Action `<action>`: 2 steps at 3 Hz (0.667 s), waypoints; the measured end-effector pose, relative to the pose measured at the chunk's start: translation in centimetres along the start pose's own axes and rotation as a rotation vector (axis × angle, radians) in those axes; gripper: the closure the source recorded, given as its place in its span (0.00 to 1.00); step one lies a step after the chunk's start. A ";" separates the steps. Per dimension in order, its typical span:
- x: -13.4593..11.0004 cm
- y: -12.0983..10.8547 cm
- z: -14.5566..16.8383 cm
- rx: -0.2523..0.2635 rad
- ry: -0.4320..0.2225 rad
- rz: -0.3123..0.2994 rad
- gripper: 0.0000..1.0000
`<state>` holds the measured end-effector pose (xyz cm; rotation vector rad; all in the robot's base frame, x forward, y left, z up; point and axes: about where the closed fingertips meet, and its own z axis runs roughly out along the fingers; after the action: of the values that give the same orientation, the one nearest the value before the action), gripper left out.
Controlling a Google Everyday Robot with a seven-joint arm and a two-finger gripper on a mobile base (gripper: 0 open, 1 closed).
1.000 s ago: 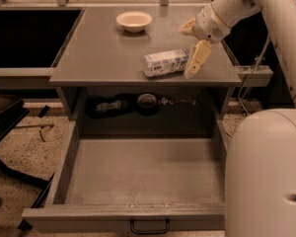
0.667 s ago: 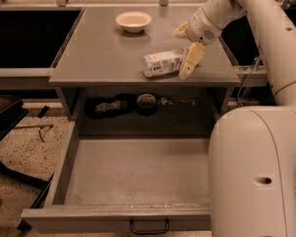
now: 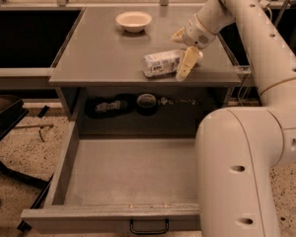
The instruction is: Place blue plastic bottle into top drawer
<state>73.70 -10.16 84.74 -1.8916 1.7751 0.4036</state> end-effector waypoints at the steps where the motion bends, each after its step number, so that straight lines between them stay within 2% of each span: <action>1: -0.2 -0.6 0.3 0.018 -0.007 -0.001 0.18; 2: -0.3 -1.1 0.8 0.030 -0.012 0.000 0.42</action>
Offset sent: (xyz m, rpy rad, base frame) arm 0.0050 0.0026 -0.0006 0.0066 -0.0124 -0.0065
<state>74.82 -9.47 84.44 -1.8655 1.7636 0.3855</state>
